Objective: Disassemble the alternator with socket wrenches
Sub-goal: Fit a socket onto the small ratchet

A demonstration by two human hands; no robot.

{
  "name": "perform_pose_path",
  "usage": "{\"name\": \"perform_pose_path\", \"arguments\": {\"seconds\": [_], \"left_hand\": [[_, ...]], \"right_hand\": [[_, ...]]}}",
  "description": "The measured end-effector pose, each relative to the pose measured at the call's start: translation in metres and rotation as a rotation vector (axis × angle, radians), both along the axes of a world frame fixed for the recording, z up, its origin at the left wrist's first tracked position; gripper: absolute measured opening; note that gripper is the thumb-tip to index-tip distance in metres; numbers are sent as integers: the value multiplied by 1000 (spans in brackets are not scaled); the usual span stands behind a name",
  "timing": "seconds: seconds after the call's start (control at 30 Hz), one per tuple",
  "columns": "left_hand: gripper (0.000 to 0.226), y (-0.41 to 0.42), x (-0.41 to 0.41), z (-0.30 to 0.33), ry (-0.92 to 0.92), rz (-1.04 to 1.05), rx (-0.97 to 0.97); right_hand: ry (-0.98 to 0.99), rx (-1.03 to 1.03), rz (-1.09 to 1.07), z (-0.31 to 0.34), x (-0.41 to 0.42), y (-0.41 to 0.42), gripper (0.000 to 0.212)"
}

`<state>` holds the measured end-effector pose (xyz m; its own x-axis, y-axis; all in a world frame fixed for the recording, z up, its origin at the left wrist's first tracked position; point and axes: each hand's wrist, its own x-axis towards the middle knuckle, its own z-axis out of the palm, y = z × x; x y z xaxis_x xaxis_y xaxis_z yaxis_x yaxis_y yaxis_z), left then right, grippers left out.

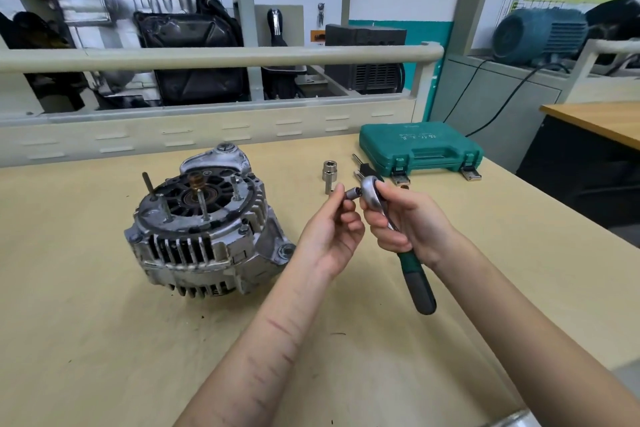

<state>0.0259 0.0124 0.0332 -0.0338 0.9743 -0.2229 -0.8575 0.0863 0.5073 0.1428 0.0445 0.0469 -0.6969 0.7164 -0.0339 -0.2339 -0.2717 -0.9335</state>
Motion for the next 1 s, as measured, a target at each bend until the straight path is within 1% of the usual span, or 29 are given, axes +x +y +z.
{"name": "perform_pose_path", "arguments": {"seconds": [0.1, 0.17, 0.23, 0.33, 0.47, 0.53, 0.57, 0.6, 0.7, 0.83, 0.9, 0.93, 1.0], "left_hand": [[36, 0, -1, -3, 46, 0, 33], [26, -2, -3, -6, 158, 4, 83], [19, -2, -6, -9, 361, 22, 155], [24, 1, -10, -12, 726, 71, 219], [32, 3, -13, -11, 1010, 132, 237], [35, 4, -12, -12, 1101, 154, 208], [35, 4, -11, -14, 1096, 154, 184], [35, 4, -9, -15, 1044, 140, 157], [35, 6, -4, -15, 788, 39, 94], [34, 12, -5, -12, 762, -12, 48], [33, 15, -2, -11, 685, 1, -26], [34, 17, -2, -12, 614, 18, -70], [35, 20, -7, -13, 394, 68, -165]], "right_hand": [[-5, -50, 9, -1, 2, 4, 30], [-15, -86, 28, 0, 5, 7, 31], [-45, -97, 47, 1, 8, 11, 32], [-114, -105, 77, 3, 10, 16, 33], [-189, -101, 103, 2, 12, 21, 33], [-217, -83, 83, -2, 11, 22, 30], [-220, -79, 70, -4, 11, 22, 30], [-215, -75, 62, -6, 10, 22, 31], [-184, -75, 67, -8, 7, 21, 33], [-243, 5, 49, -9, 9, 26, 37], [-269, 68, 32, -7, 10, 30, 40], [-276, 106, 17, -3, 10, 33, 42], [-311, 196, -75, 7, 10, 44, 43]]}}
